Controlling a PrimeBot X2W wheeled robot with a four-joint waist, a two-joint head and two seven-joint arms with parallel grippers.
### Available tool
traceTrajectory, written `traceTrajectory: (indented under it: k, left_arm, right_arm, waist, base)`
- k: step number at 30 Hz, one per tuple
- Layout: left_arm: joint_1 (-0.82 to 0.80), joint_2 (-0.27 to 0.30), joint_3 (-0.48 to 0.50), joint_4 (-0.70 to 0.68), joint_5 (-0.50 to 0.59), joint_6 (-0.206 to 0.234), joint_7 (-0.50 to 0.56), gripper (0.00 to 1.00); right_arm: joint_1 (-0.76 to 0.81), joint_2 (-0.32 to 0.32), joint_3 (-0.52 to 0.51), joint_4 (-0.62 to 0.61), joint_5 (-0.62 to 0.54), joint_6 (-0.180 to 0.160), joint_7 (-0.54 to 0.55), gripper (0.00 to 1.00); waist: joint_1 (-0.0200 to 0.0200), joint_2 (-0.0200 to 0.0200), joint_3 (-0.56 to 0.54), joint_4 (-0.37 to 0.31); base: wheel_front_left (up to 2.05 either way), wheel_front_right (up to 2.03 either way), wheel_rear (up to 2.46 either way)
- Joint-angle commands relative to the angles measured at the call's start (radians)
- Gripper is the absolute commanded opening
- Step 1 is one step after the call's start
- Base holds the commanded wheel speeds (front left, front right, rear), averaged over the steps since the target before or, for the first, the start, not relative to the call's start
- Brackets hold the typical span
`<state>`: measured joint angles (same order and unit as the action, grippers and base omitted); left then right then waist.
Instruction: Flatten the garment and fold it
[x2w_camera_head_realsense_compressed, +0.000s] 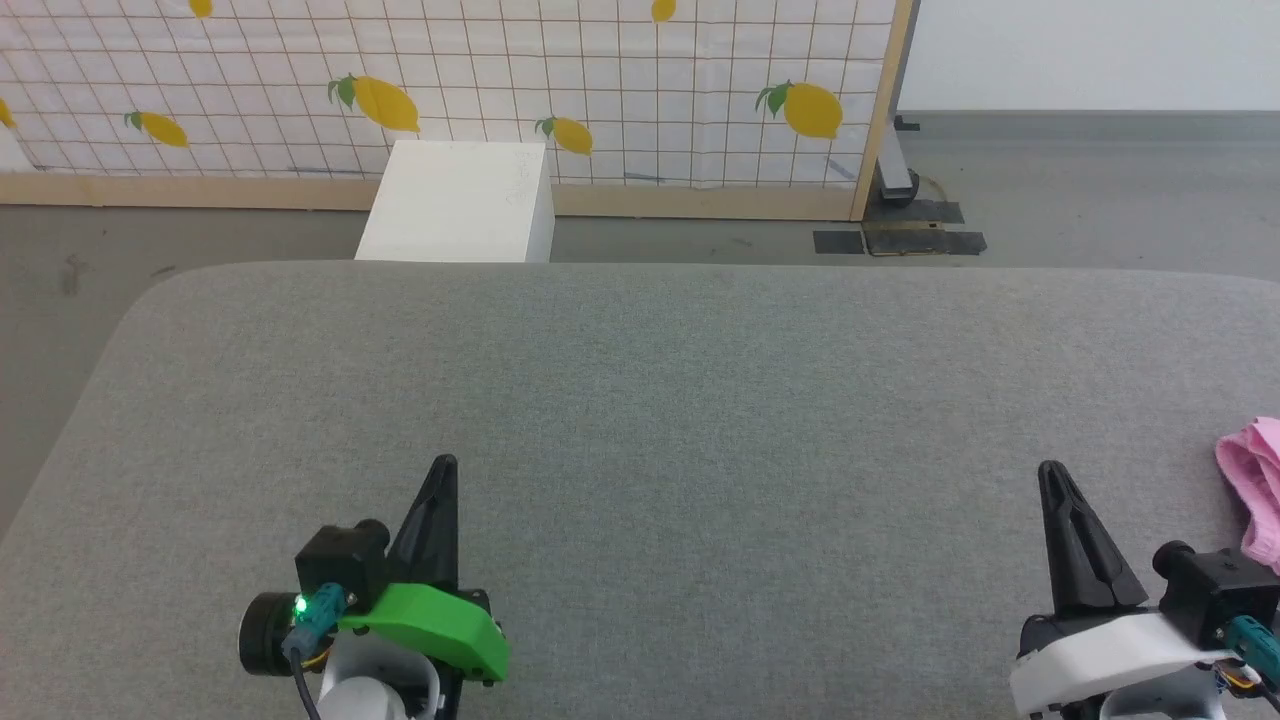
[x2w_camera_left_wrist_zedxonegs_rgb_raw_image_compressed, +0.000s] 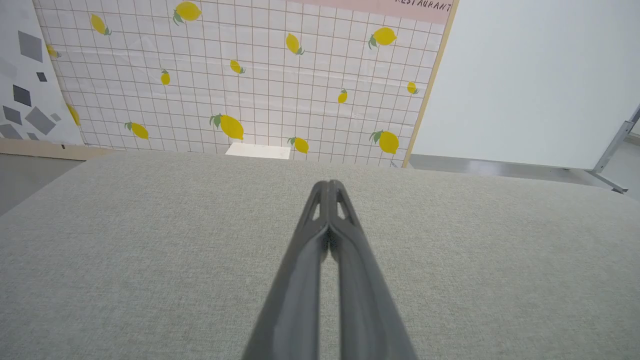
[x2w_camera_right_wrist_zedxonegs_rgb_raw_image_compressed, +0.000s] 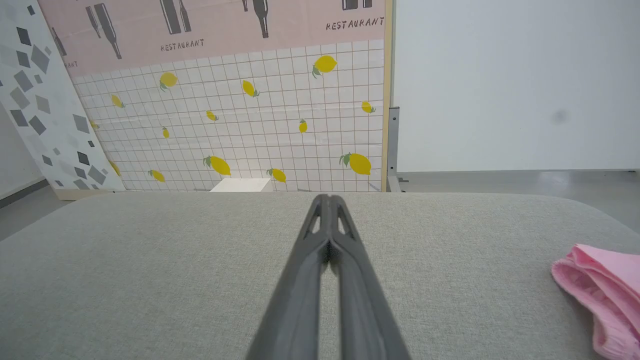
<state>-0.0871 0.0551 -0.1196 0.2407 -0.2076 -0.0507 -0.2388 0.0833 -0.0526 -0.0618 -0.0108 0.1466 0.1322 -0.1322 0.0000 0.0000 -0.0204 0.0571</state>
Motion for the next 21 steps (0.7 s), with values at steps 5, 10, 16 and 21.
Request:
traceTrajectory:
  k: [5,10,16,21]
  left_arm:
    - [0.010,-0.001,0.008,-0.018,0.020,0.006,0.012,0.00]
    - [0.013,-0.001,0.013,-0.028,0.028,0.008,0.022,0.00]
    - [0.018,-0.001,0.019,-0.040,0.039,0.010,0.035,0.00]
    - [0.021,-0.001,0.024,-0.050,0.047,0.012,0.045,0.00]
  right_arm:
    - [-0.009,0.000,0.005,0.001,-0.013,0.000,0.007,0.00]
    - [-0.013,0.000,0.008,0.002,-0.019,0.000,0.013,0.00]
    - [-0.017,0.000,0.011,0.002,-0.027,0.000,0.020,0.00]
    - [-0.020,0.001,0.013,0.002,-0.033,0.000,0.025,0.00]
  waist:
    - [0.0000,0.0000,0.001,-0.003]
    - [0.0000,0.0000,0.002,-0.005]
    - [0.0000,0.0000,0.003,-0.008]
    - [0.0000,0.0000,0.004,-0.010]
  base:
    - [0.00,0.00,0.00]
    - [0.00,0.00,0.00]
    - [0.00,0.00,0.00]
    - [0.00,0.00,0.00]
